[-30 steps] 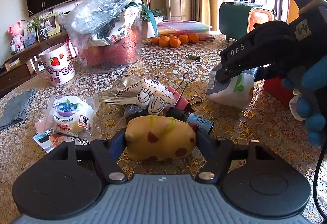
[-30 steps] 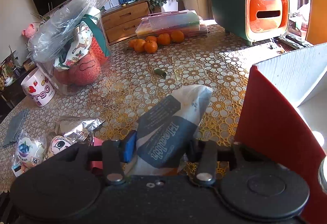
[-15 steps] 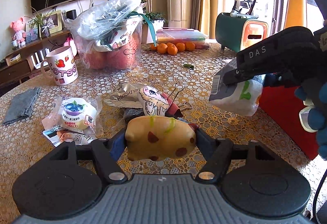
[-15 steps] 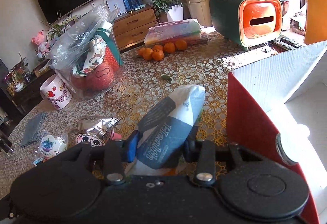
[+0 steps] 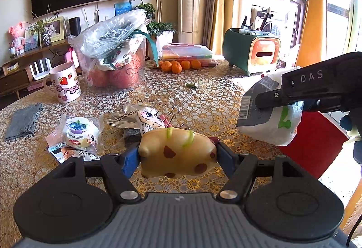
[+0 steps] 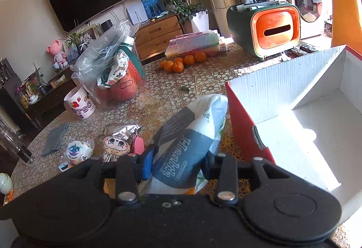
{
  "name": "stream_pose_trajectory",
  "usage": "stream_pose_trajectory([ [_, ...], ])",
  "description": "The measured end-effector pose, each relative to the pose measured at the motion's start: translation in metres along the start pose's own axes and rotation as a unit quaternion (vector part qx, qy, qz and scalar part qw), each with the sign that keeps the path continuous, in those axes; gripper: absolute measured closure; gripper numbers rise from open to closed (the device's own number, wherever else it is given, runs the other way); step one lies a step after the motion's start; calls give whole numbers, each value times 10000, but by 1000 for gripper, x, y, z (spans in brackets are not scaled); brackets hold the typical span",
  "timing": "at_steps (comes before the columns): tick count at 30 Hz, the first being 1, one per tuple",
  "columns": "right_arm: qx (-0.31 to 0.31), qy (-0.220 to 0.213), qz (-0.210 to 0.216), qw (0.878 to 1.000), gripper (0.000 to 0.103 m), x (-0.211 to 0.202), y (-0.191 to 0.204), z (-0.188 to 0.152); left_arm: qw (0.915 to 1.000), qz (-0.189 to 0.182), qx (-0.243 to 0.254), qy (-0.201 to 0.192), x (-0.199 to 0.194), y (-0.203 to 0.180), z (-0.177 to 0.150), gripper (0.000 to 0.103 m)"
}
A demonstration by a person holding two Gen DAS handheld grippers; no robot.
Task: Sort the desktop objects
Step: 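Carry the snack bag and pig toy with both tools over the red box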
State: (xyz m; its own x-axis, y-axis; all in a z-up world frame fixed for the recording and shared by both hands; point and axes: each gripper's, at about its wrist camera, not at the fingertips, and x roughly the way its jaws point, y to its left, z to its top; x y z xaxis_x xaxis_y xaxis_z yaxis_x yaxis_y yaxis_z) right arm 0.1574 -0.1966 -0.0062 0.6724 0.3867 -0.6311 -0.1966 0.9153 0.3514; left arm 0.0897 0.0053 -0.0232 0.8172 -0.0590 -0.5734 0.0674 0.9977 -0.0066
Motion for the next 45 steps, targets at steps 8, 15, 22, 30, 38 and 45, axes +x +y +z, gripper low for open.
stream_pose_trajectory([
  [8, -105, -96, 153, 9998, 63, -39, -9, 0, 9998, -185, 19, -80, -22, -19, 9, 32],
  [15, -152, -112, 220, 9996, 63, -67, -25, -2, 9992, -345, 136, -147, -35, -42, 17, 32],
  [22, -94, -169, 228, 9996, 64, -87, -46, -5, 9983, -496, 235, -189, -41, -64, 25, 32],
  [30, 18, -323, 254, 9992, 65, -105, -73, -3, 9961, -681, 491, -254, -42, -97, 35, 32],
  [38, 104, -448, 37, 9989, 65, -111, -107, 5, 9938, -878, 657, -171, -29, -128, 43, 32],
  [45, 98, -473, -175, 9987, 65, -108, -135, 18, 9900, -1048, 939, -85, -14, -157, 53, 32],
])
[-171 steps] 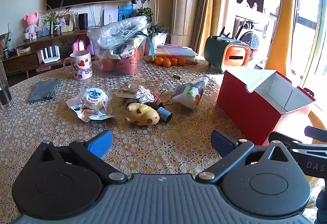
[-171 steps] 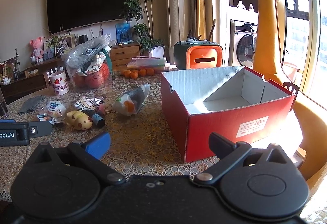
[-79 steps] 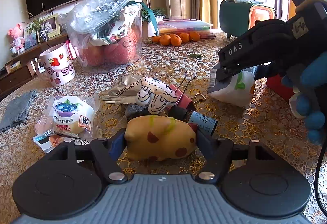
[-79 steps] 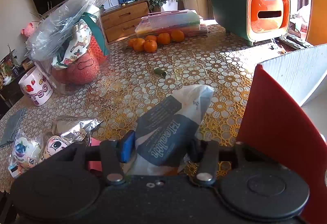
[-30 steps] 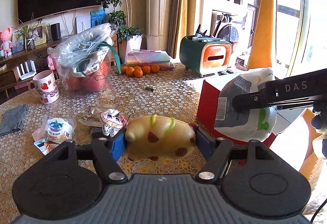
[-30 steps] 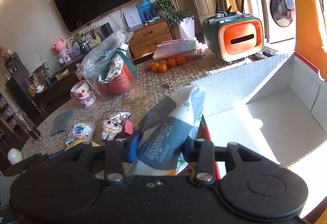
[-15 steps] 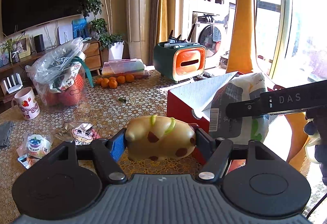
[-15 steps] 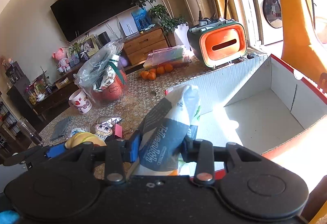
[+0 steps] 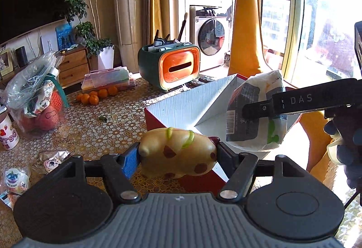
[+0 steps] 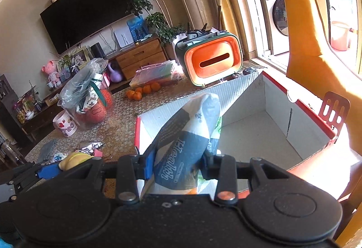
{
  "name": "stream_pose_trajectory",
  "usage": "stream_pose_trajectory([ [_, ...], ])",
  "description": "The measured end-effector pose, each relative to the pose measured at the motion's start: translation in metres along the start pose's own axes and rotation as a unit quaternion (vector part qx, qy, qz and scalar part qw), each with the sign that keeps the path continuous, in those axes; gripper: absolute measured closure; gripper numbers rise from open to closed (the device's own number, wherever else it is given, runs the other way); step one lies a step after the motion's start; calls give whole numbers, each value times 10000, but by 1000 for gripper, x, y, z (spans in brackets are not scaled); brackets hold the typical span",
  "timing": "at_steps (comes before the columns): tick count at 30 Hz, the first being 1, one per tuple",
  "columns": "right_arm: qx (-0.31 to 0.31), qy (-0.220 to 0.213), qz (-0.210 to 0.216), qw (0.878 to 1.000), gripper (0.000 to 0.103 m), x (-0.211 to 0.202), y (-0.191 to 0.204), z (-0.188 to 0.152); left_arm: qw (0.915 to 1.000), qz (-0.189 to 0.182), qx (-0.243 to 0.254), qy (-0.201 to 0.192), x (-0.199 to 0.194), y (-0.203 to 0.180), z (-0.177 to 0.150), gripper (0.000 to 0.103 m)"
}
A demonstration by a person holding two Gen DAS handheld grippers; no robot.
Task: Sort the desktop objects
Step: 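Carry the snack bag and pig toy with both tools over the red box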
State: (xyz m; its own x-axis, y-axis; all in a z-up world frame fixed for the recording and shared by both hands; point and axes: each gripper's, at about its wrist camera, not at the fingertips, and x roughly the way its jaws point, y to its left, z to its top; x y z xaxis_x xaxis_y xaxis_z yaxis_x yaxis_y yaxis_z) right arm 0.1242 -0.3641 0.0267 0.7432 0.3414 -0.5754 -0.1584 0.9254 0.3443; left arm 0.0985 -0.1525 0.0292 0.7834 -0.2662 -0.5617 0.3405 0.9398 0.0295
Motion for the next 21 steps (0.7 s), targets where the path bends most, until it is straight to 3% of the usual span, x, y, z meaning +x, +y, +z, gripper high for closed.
stream_pose_trajectory([
  [13, -348, 312, -506, 9976, 65, 41, -53, 10, 9966, -105, 752, 304, 64, -32, 26, 32],
  [21, -325, 836, -472, 9948, 67, 75, -72, 14, 9875, -421, 1049, 1098, 121, -48, 33, 32],
])
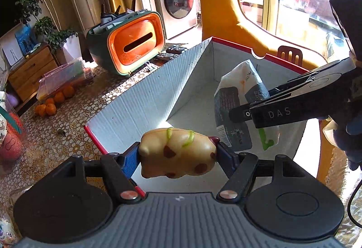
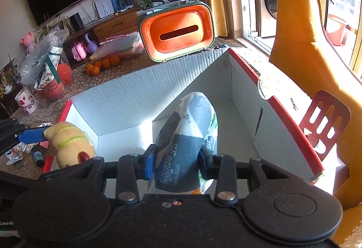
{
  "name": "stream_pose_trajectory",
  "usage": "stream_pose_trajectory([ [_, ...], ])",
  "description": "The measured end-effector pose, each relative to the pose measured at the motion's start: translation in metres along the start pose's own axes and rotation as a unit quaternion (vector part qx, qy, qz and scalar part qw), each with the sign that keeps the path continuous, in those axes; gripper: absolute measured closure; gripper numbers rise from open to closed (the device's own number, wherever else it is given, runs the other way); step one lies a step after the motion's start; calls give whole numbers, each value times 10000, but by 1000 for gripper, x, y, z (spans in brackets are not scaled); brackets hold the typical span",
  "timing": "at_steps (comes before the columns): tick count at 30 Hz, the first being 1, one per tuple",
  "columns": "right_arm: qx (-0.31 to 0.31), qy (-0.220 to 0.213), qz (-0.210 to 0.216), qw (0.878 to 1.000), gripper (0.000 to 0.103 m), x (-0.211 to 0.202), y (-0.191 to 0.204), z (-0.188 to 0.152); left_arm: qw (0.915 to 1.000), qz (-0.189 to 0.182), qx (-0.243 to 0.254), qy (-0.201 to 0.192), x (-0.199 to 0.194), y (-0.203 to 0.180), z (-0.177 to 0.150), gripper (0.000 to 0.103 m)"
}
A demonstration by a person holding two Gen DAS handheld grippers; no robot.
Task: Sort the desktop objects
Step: 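Carry the snack bag and pig toy with both tools over the red box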
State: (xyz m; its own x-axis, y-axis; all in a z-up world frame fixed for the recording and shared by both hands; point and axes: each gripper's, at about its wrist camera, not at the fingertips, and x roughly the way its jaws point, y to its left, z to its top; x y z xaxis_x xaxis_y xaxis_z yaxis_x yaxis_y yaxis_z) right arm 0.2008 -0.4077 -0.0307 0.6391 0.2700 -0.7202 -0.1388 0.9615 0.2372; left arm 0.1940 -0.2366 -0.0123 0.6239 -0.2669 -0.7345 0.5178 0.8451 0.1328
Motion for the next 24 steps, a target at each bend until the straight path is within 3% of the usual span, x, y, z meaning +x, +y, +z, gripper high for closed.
stream_pose_trajectory([
  [7, -40, 286, 6, 9996, 69, 16, -5, 4, 9975, -292, -9, 641, 36, 2, 7, 32],
  [9, -60, 339, 13, 9994, 69, 19, -6, 5, 9962, -314, 212, 783, 42, -3, 8, 32],
  [20, -41, 431, 104, 9990, 64, 21, -8, 5, 9889, 14, 897, 1186, 54, -28, 14, 31],
  [24, -95, 460, 78, 9989, 64, 21, -8, 5, 9868, -134, 696, 1457, 61, -22, 15, 31],
])
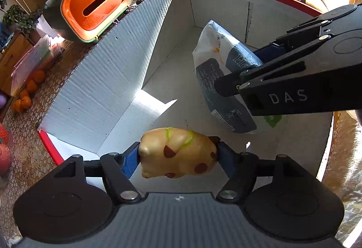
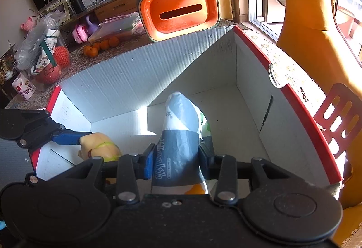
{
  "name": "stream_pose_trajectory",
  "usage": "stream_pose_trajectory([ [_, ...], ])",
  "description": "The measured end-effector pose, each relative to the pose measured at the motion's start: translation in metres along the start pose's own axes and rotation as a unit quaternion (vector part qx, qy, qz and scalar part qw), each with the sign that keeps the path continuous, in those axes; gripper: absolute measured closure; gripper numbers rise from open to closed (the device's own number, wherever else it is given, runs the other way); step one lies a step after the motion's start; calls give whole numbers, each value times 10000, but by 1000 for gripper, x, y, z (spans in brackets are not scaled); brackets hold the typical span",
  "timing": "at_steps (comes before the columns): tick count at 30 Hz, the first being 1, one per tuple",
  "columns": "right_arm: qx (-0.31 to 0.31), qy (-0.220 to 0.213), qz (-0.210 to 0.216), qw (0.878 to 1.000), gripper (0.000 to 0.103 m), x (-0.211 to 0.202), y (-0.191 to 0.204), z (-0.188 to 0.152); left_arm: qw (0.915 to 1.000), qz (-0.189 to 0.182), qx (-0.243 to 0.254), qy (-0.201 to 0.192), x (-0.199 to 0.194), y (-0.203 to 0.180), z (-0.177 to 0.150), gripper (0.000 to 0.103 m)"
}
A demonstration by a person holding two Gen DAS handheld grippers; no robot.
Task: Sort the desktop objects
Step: 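Carry the snack bag and pig toy with both tools over the red box, then open the right tool to drop the snack bag while the left tool releases the pig toy into the box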
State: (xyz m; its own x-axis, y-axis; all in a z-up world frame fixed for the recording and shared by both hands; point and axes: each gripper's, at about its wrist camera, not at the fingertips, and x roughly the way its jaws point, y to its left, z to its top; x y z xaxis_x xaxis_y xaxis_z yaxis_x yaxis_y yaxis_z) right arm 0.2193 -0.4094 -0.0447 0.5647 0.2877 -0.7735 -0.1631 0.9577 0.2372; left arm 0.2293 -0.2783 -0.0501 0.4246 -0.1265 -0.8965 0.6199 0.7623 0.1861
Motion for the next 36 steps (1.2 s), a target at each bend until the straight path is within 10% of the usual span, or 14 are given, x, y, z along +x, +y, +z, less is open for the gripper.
stream_pose_trajectory([
  [36, 42, -665, 163, 9976, 10, -60, 31, -5, 9790, -263, -1184, -1638, -90, 13, -53, 2],
])
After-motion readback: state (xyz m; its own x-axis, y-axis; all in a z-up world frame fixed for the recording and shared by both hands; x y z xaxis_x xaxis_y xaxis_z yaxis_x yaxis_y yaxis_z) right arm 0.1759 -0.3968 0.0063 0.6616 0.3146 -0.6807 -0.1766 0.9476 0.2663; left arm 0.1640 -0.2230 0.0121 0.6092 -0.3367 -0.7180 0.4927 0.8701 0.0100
